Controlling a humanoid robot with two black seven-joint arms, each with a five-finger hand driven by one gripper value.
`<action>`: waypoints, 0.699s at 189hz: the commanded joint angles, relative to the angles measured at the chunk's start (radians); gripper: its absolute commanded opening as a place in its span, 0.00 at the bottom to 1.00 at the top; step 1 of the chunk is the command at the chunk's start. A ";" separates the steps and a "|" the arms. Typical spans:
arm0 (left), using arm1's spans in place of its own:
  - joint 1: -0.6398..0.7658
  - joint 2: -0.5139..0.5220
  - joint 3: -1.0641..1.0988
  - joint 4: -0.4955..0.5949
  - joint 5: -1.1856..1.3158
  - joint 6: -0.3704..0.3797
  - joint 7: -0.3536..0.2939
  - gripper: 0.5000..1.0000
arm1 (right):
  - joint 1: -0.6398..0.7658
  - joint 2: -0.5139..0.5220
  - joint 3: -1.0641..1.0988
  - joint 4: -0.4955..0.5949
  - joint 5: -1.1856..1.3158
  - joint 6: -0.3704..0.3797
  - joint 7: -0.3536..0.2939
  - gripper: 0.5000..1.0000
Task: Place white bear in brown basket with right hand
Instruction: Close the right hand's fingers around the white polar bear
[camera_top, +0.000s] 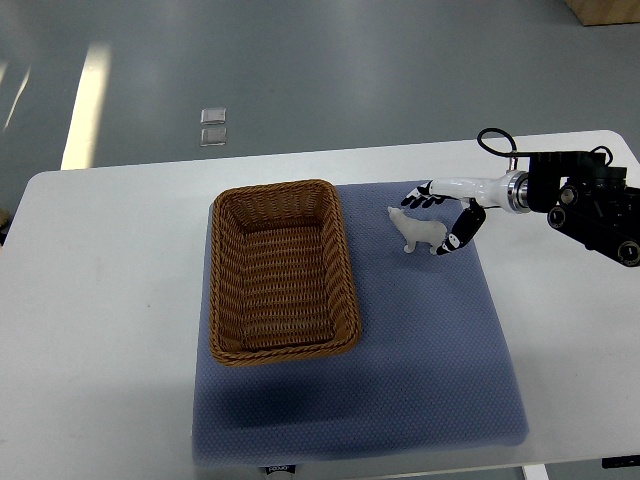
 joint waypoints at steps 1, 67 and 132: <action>0.000 0.000 0.001 0.000 0.001 0.000 -0.001 1.00 | 0.001 0.000 -0.001 -0.001 -0.007 0.000 -0.002 0.69; 0.000 0.000 0.003 -0.002 0.001 0.000 0.001 1.00 | 0.001 0.000 -0.001 0.001 -0.021 0.006 -0.002 0.57; 0.000 0.000 0.003 -0.002 0.001 0.000 0.001 1.00 | 0.038 0.033 -0.030 0.002 -0.021 0.009 0.000 0.45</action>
